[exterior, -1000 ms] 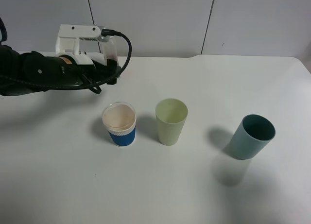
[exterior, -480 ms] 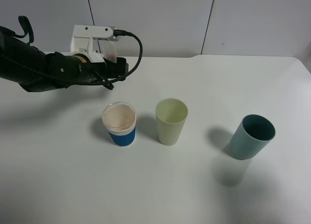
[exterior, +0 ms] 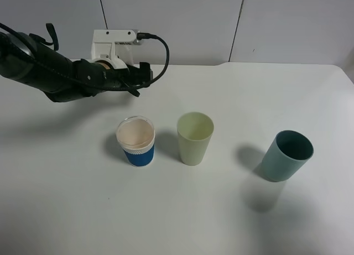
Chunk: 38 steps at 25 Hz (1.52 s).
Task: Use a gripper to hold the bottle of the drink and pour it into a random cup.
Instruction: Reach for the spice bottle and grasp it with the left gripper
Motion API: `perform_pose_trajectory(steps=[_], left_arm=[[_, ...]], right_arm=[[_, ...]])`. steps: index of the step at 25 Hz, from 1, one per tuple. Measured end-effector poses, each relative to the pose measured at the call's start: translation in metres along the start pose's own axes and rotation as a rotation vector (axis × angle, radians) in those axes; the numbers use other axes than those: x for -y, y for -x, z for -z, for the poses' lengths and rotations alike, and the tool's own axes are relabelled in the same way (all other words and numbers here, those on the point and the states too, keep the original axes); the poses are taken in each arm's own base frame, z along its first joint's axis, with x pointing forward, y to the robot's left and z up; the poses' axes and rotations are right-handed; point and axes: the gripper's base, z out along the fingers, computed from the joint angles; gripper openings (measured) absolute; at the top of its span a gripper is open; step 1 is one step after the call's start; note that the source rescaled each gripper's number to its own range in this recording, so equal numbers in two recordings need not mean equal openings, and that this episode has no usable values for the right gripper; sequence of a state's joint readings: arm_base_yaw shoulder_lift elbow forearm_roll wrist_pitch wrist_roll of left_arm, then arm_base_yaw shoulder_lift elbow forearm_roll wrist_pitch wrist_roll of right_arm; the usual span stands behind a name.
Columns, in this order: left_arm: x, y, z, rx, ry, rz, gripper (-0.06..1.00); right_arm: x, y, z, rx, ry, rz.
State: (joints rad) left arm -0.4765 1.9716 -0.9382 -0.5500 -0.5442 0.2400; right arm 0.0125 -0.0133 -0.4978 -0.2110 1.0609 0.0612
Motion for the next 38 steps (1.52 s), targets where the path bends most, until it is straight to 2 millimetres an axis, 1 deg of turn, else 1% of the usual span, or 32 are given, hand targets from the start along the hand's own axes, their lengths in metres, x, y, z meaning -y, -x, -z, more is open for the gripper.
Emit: perform_pose_trajectory(steps=[7,15,22,26,34,38], left_arm=[[-0.007,-0.009,-0.009,0.037,0.056,0.013,0.92],[-0.011,-0.012,-0.014,0.093,0.091,0.009,0.92],[-0.006,-0.004,-0.027,0.128,0.085,0.016,0.92],[-0.008,0.0,-0.035,0.142,0.092,0.026,0.92],[-0.008,-0.002,-0.057,0.138,0.095,0.034,0.92],[-0.014,-0.01,-0.063,0.118,0.105,0.021,0.92]], right_arm=[[0.0,0.0,0.0,0.0,0.0,0.0],[0.0,0.0,0.0,0.0,0.0,0.0],[0.0,0.0,0.0,0.0,0.0,0.0],[0.0,0.0,0.0,0.0,0.0,0.0],[0.0,0.0,0.0,0.0,0.0,0.0],[0.0,0.0,0.0,0.0,0.0,0.0]])
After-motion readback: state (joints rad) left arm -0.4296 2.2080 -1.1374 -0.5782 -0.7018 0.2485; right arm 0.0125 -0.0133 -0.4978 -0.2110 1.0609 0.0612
